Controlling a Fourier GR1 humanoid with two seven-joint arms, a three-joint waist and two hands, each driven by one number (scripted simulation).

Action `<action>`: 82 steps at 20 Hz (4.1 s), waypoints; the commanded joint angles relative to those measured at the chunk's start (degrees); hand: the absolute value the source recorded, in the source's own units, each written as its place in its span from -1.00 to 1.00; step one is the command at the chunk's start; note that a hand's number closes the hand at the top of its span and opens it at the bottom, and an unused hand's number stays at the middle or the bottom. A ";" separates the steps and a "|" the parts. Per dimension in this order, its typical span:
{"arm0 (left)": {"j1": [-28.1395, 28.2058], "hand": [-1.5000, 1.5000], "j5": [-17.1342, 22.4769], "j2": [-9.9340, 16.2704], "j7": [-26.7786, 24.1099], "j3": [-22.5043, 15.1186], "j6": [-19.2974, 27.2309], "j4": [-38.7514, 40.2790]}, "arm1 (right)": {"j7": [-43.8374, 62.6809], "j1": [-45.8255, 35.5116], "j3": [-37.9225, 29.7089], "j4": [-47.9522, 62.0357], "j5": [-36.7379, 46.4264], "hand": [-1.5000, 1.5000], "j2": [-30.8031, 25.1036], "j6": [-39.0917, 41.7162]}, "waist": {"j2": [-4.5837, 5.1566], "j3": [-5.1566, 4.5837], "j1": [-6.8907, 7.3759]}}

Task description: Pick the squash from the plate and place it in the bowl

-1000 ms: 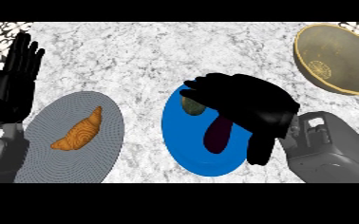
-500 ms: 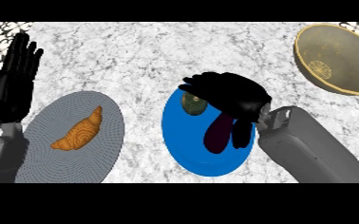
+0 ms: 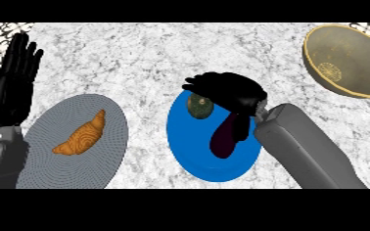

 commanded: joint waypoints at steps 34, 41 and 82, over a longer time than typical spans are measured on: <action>-3.24 0.00 -4.54 -3.93 0.48 3.71 -3.55 3.14 | -16.77 -2.89 -8.03 26.31 22.81 1.00 13.22 -17.25 | 0.07 0.01 -0.14; 0.17 0.00 -6.81 -7.03 3.10 2.08 -0.02 -4.14 | -19.22 -1.63 -9.35 26.46 24.96 1.00 14.06 -20.14 | -0.06 0.02 -0.06; -0.79 0.00 -3.86 -4.95 2.00 2.31 -4.99 -3.42 | -64.32 -10.57 -44.49 58.85 -5.74 1.00 -53.37 3.88 | 1.23 0.30 4.08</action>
